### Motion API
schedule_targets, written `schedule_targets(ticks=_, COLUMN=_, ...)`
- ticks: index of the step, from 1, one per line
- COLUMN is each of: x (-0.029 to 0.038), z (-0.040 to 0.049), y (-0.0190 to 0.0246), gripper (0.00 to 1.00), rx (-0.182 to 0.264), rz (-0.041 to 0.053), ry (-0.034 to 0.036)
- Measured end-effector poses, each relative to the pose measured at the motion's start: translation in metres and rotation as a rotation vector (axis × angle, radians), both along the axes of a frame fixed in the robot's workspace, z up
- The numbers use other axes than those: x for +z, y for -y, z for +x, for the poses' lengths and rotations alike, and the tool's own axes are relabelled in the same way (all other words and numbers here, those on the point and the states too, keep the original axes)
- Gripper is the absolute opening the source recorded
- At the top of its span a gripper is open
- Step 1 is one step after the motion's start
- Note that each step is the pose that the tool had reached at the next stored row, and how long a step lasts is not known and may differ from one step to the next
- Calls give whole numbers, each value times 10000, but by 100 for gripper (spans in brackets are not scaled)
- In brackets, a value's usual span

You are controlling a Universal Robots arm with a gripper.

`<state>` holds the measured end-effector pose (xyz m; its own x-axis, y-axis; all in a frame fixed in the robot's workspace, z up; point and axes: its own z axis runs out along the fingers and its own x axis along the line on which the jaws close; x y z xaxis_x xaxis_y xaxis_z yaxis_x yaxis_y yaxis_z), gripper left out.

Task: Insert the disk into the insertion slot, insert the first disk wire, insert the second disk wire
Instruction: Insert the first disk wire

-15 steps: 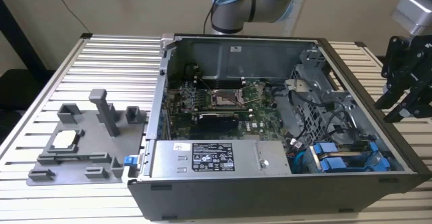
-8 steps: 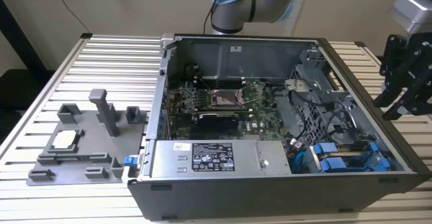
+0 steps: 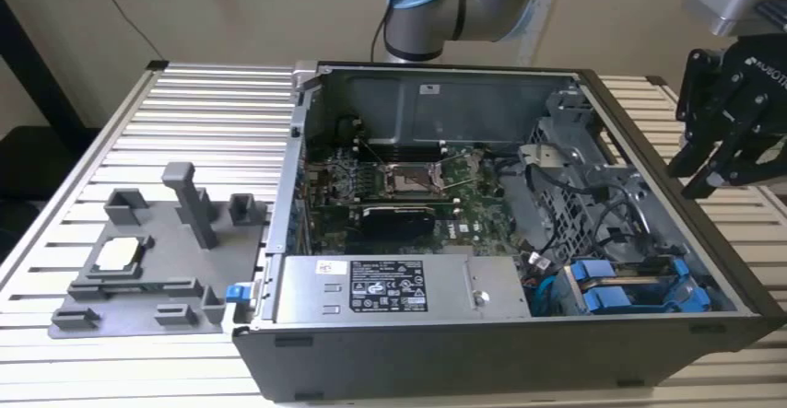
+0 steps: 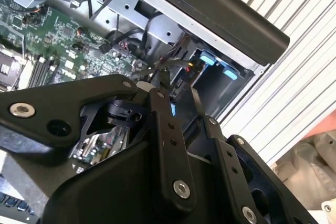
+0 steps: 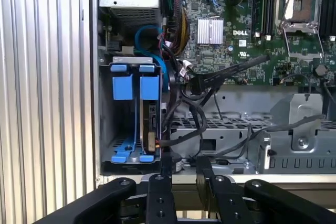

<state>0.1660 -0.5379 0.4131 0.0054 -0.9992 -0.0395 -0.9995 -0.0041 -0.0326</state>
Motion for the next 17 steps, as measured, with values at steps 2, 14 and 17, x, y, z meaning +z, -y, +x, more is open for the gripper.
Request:
schedule_targets(ticks=2, x=0, z=0, y=-60, gripper=33, rx=1, rz=-42, ry=0)
schedule_targets(ticks=14, x=-9, z=-199, y=-162, gripper=33, rx=1, rz=-115, ry=49)
schedule_targets(ticks=17, x=-15, z=-307, y=-171, gripper=33, rx=0, rz=-130, ry=81)
